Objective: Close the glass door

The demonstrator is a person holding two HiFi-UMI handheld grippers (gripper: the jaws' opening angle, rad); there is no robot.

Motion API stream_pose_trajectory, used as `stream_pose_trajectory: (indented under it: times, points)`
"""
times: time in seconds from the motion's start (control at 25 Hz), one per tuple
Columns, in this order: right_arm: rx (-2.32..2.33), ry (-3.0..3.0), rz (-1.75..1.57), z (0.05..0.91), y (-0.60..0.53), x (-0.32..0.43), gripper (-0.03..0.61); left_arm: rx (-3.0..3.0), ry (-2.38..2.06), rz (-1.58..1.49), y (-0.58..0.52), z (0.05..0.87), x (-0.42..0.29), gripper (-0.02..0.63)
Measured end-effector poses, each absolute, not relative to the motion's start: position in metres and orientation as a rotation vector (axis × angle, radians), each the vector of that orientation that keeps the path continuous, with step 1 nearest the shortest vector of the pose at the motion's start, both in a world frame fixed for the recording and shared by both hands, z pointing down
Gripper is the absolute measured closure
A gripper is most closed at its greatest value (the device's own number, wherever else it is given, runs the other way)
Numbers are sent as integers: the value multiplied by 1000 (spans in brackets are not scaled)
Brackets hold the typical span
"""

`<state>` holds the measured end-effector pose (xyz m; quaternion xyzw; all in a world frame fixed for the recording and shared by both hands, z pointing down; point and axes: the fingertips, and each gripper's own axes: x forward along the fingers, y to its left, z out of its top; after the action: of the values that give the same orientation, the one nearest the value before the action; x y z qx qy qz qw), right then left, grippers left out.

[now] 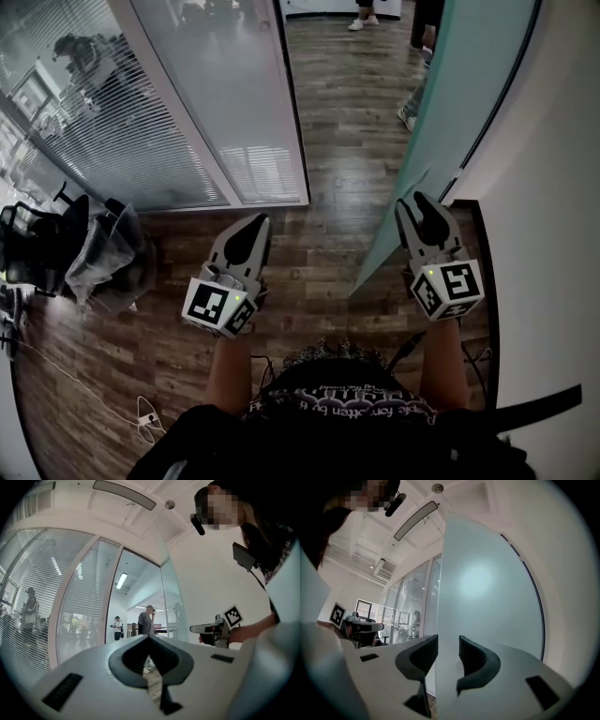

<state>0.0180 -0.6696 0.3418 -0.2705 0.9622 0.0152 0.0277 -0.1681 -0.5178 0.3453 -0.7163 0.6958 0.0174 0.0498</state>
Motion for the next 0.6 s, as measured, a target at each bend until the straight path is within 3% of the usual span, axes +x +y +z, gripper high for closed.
stream_pose_trajectory:
  times: [0.6]
  points:
    - [-873,3148,92,389,-756,-29,451,-2081,2237,51,-532,344,-192,612]
